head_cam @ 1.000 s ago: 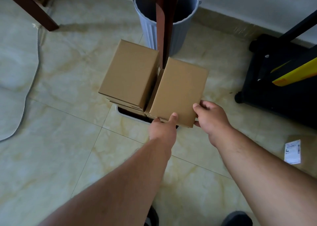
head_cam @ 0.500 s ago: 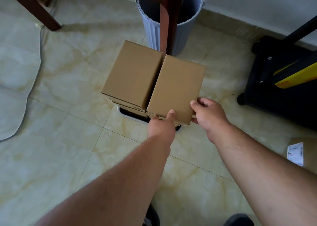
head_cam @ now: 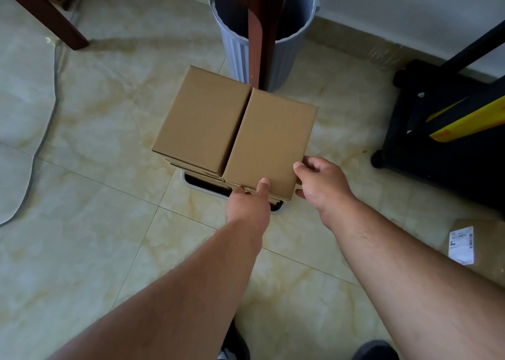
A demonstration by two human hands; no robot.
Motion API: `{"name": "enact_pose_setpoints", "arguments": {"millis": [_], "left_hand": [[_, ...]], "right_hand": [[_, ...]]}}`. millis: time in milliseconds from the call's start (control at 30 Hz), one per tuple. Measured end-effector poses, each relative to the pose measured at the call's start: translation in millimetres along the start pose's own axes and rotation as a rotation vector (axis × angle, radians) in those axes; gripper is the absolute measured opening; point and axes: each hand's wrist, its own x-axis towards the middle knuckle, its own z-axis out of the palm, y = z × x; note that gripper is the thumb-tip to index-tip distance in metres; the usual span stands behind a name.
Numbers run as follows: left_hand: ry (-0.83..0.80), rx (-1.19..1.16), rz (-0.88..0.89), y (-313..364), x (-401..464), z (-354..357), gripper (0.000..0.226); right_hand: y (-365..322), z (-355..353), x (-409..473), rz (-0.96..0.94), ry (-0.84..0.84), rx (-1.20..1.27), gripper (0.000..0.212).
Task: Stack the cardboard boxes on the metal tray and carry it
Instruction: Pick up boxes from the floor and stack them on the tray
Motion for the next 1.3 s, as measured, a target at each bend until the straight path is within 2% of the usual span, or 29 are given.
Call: {"name": "enact_pose_setpoints", "arguments": {"millis": [200, 400, 600, 700, 867, 1000, 1300], "left_hand": [[0.03, 0.054, -0.004, -2, 0, 2, 0.061], [0.058, 0.101, 0.121, -8, 5, 2, 0.051], [0.039, 0.072, 0.002, -9, 8, 0, 0.052], [0.047, 0.083, 0.032, -13, 5, 2, 0.04], [0.006, 0.209, 0.153, -39, -3, 9, 0.056], [-0.056, 0.275, 0.144, -56, -15, 21, 0.061], [-0.124, 0.411, 0.088, -97, -53, 105, 0.059]], "right_hand": [[-1, -1, -4, 0.013, -0.011, -0.002, 0.021], [-3, 1, -7, 0.035, -0.013, 0.006, 0.015], [-2, 1, -8, 0.054, -0.016, 0.005, 0.01], [-3, -1, -8, 0.067, -0.009, -0.001, 0.009], [3, -15, -12, 0.064, 0.037, -0.024, 0.012], [17, -34, -20, 0.117, 0.054, -0.029, 0.05], [101, -155, -47, 0.209, 0.078, -0.048, 0.057]]}}
